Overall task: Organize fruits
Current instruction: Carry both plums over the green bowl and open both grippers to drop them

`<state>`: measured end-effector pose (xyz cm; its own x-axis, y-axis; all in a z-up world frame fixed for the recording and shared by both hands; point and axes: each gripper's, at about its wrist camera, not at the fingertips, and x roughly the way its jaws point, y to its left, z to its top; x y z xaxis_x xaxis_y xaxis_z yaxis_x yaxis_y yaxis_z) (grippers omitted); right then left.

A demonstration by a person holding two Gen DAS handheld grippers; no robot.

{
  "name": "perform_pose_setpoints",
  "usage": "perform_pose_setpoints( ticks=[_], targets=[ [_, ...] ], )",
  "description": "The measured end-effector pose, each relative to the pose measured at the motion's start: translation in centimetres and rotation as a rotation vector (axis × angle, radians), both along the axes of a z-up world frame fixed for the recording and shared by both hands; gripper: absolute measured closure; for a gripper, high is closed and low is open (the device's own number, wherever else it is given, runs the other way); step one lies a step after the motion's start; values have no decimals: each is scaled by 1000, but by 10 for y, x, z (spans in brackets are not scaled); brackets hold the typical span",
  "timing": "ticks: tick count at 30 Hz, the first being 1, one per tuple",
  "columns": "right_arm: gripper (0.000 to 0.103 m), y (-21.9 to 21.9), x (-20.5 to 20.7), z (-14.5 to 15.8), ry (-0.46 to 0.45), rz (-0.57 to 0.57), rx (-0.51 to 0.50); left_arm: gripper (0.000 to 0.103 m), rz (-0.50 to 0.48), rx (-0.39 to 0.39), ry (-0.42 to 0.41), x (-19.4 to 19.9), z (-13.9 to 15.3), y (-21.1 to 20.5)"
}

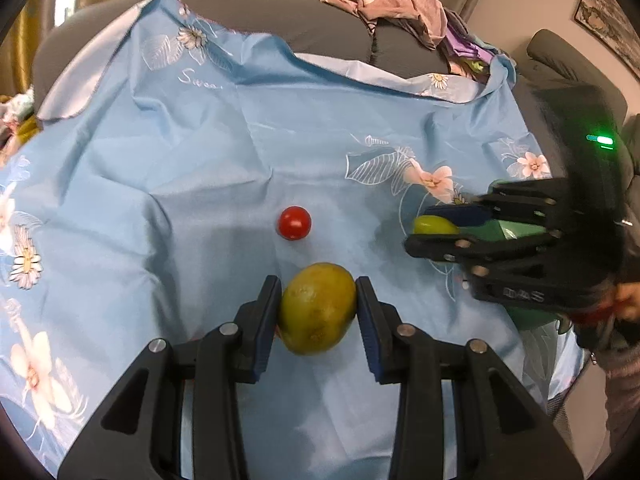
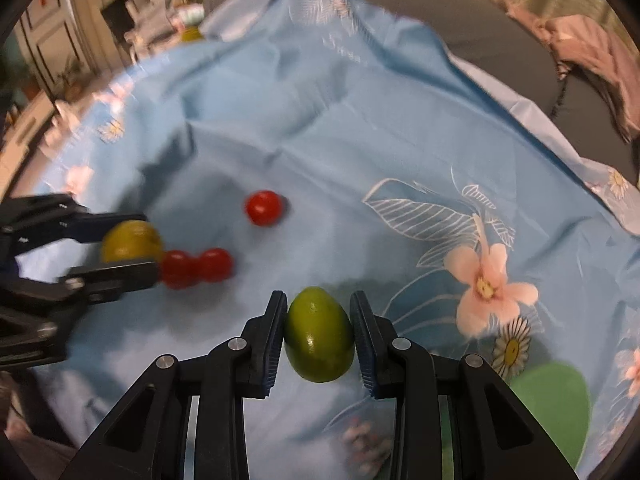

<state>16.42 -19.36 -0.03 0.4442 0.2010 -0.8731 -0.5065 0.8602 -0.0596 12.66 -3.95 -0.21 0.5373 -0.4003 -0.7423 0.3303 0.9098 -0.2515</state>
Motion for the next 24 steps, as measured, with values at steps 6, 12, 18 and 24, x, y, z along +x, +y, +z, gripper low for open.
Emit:
perform_pose_setpoints(
  ticks=[6, 12, 18, 24],
  targets=[
    [69, -18, -48, 15, -57, -27, 169, 65, 20, 25, -16, -23, 13, -4],
    [69, -27, -77, 14, -62, -54, 248, 65, 23, 49, -40, -49, 24, -7],
    [69, -38, -110, 23, -91, -81, 335, 65, 17, 69, -65, -73, 35, -15],
    [69, -50, -129, 34, -131, -111, 415, 65, 4, 87, -88, -91, 44, -24]
  ],
)
